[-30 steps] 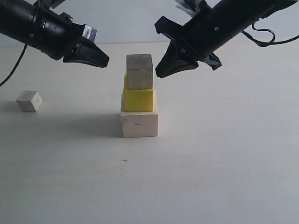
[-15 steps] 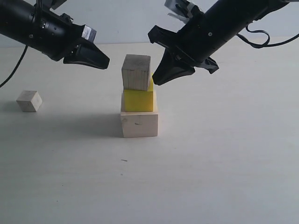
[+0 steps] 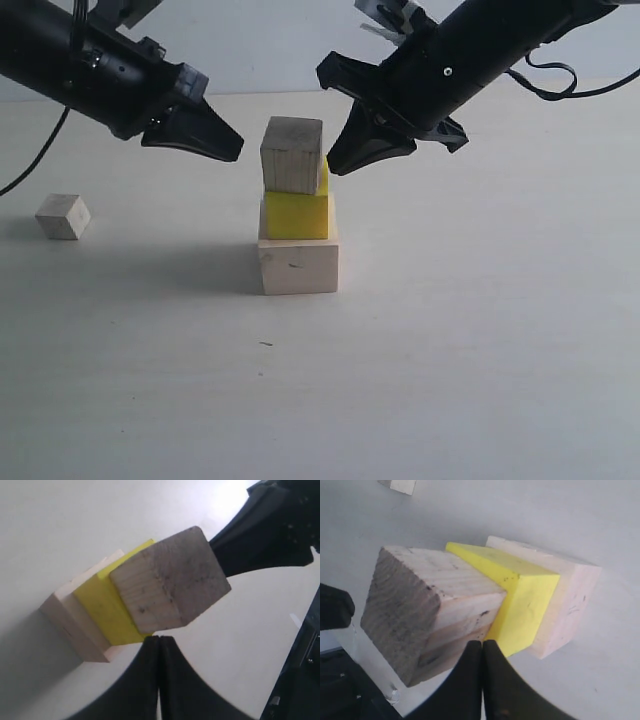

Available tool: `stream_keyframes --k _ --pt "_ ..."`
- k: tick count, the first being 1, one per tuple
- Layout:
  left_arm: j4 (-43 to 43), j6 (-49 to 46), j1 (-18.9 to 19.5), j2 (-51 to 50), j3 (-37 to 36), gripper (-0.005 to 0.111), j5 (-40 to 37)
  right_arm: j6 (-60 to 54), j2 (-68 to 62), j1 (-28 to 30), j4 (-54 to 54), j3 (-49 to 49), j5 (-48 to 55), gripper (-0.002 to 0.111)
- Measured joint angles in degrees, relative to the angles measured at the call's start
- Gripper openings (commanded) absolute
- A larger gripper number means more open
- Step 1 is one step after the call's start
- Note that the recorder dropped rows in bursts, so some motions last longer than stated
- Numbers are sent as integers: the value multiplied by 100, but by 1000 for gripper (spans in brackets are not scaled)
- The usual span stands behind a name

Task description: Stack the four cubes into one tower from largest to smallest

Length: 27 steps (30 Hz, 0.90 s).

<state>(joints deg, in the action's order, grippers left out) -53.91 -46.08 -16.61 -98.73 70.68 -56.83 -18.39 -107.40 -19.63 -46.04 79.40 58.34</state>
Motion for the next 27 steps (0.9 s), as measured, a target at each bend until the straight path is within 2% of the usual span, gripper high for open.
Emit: stream_keyframes --k 6,27 --pt "38 -100 -236 -38 0 0 140 -13 0 0 0 0 0 0" --pt "123 -164 -236 -403 0 0 447 -229 0 0 11 0 -185 0"
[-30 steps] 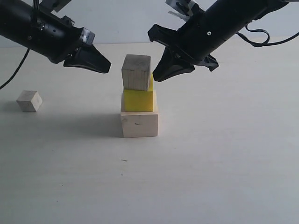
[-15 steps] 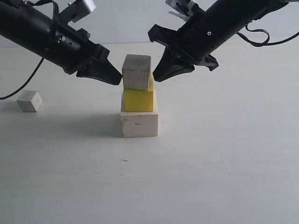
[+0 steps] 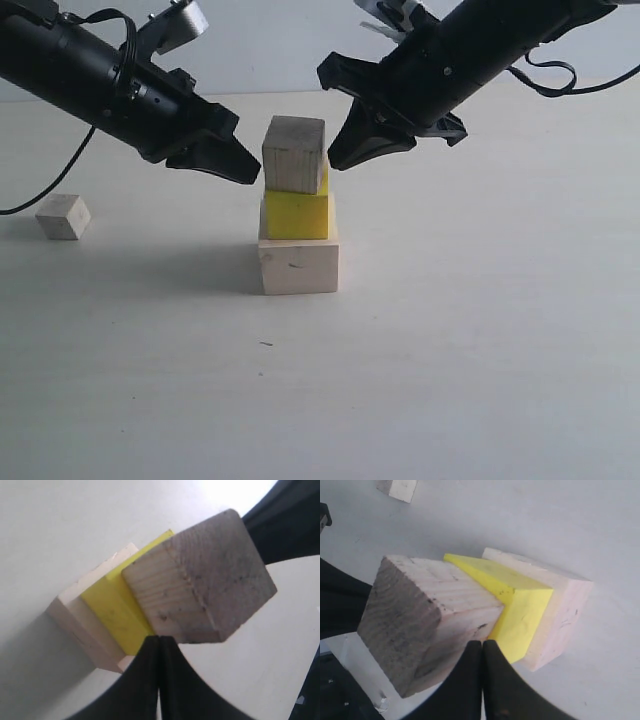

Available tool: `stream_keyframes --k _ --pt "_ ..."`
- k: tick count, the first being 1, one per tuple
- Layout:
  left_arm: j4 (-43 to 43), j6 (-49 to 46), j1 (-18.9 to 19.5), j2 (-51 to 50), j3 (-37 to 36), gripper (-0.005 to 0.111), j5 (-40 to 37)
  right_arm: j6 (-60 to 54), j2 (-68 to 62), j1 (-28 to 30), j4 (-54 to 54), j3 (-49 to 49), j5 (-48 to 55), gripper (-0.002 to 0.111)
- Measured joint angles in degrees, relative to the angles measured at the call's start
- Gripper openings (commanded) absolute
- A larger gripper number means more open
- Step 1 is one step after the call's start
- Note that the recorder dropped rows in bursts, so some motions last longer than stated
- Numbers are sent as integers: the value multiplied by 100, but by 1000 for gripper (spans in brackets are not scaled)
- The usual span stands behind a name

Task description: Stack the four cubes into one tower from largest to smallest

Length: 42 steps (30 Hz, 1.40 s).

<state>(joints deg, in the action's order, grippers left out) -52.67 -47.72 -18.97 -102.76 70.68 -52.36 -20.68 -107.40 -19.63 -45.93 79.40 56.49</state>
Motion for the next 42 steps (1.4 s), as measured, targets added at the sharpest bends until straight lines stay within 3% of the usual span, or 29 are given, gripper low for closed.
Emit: stream_keyframes --k 42 --pt "-130 -192 0 0 0 0 -98 -436 0 0 -235 0 -324 0"
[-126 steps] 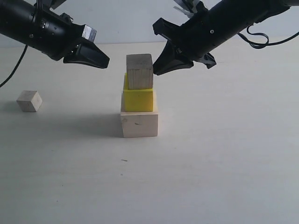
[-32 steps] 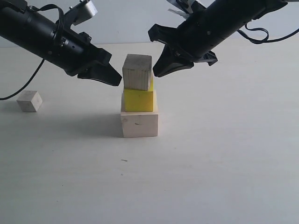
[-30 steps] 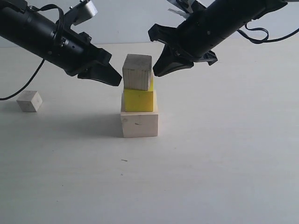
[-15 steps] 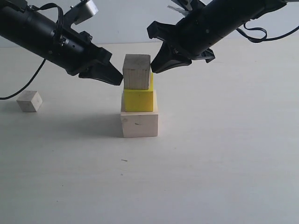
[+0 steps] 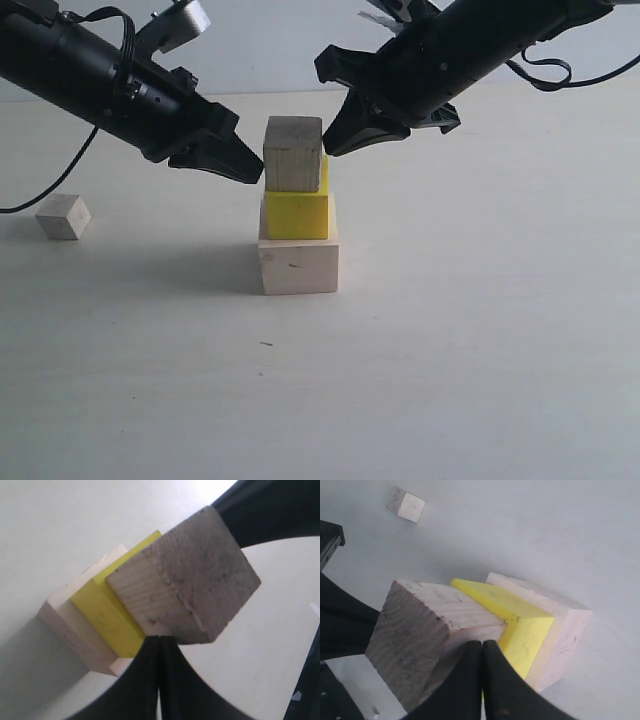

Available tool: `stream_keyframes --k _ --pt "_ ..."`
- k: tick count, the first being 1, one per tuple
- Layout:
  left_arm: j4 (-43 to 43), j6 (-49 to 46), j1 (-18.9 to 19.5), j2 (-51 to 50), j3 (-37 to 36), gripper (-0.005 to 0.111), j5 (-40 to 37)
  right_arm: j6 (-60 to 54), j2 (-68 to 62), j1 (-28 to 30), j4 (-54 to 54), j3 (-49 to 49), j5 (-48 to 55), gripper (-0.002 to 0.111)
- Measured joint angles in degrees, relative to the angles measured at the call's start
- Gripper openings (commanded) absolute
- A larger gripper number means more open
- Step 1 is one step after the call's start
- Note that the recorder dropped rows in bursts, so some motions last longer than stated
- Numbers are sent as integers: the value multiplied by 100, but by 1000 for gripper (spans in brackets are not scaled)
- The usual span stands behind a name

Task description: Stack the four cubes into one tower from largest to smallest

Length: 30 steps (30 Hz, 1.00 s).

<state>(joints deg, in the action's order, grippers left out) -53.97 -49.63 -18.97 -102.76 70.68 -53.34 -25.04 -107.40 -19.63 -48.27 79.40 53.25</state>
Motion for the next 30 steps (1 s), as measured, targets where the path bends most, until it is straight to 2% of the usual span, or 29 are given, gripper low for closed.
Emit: stream_keyframes --k 30 --pt "-21 -79 0 0 0 0 0 -261 0 0 0 0 -61 0"
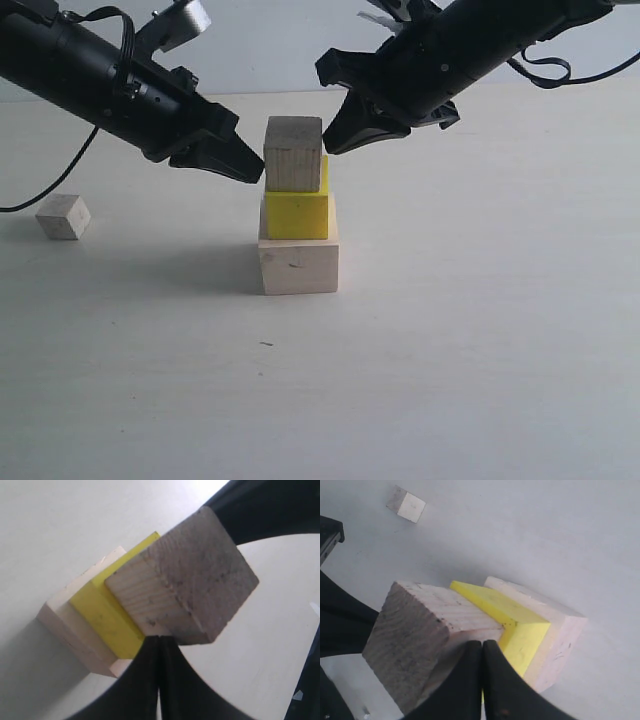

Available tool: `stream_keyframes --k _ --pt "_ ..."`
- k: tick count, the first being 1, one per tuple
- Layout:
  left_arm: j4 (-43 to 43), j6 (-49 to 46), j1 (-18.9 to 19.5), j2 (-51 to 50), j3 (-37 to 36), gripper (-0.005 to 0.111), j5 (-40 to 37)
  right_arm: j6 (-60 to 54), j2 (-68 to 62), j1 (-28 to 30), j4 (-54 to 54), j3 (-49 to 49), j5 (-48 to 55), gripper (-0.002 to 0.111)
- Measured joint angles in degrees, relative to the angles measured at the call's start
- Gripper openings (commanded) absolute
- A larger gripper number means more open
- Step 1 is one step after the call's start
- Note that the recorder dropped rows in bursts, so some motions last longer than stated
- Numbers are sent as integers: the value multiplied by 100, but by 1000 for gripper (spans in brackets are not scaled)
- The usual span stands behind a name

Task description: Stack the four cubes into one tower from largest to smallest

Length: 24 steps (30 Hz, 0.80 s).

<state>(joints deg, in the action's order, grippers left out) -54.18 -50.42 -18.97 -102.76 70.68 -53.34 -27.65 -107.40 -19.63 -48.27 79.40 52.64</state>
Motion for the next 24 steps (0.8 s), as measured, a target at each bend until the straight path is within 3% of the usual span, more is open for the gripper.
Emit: stream_keyframes --k 24 --pt "321 -8 158 -9 -21 0 230 801 -11 0 992 0 -148 0"
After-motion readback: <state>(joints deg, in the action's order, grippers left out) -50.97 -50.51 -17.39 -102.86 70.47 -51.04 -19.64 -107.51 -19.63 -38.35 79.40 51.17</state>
